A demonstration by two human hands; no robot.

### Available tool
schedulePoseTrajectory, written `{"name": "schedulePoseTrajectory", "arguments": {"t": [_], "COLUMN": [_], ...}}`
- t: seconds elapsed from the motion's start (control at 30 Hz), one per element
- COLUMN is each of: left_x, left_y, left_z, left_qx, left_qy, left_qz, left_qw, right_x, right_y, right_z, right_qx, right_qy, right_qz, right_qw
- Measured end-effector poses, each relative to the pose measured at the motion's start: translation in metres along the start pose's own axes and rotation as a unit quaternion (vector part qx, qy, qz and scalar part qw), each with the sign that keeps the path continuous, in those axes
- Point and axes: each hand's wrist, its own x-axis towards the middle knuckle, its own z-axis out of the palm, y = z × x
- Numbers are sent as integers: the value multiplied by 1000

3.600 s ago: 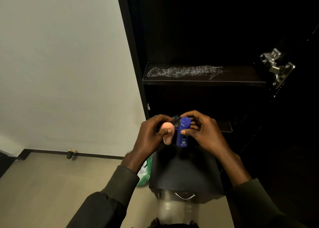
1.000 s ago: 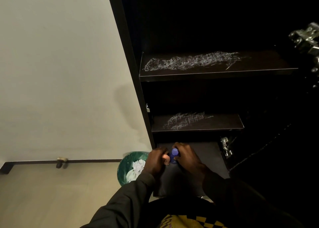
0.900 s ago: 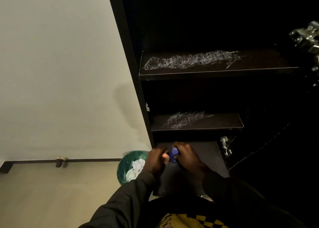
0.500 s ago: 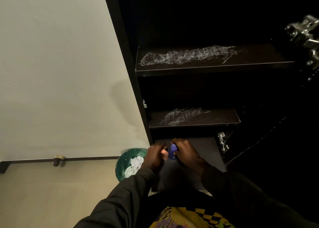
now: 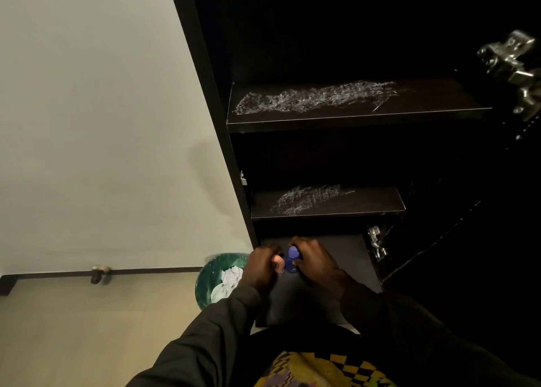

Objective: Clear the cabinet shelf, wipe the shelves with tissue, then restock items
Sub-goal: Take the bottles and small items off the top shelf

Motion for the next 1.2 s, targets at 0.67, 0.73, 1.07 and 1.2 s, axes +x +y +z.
{"name": "schedulePoseTrajectory", "arguments": {"t": [0.67,0.73,1.07,1.2], "left_x": [3,2,-19,-28], "left_y": [23,38,63,65], "left_z": [-13,-22,-43,-44], "left_qx": [15,7,21,27], "left_qy": [1,20,50,37], "left_qz": [7,27,64,53], "left_qw": [1000,999,996,998], "right_x": [-4,-6,-22,-31], "right_y": [1,0,-8,-8], "right_z": [-4,-5,-10,-7], "right_qx": [41,55,69,75], "right_qy": [3,20,61,48], "right_qz": [-11,-17,-28,-20], "right_qw": [999,998,995,996]}}
